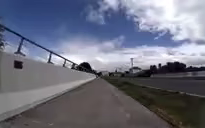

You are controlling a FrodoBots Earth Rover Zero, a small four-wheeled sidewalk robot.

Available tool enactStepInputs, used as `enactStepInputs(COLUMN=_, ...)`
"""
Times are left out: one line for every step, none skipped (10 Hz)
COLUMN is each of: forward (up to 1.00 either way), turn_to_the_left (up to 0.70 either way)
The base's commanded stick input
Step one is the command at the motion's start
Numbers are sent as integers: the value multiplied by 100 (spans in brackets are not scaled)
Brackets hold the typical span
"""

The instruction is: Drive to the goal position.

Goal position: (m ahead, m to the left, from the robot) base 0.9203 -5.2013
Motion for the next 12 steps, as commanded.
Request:
enactStepInputs(forward=70, turn_to_the_left=0)
enactStepInputs(forward=70, turn_to_the_left=0)
enactStepInputs(forward=70, turn_to_the_left=27)
enactStepInputs(forward=70, turn_to_the_left=14)
enactStepInputs(forward=70, turn_to_the_left=2)
enactStepInputs(forward=70, turn_to_the_left=0)
enactStepInputs(forward=70, turn_to_the_left=0)
enactStepInputs(forward=70, turn_to_the_left=0)
enactStepInputs(forward=70, turn_to_the_left=0)
enactStepInputs(forward=70, turn_to_the_left=0)
enactStepInputs(forward=70, turn_to_the_left=0)
enactStepInputs(forward=70, turn_to_the_left=0)
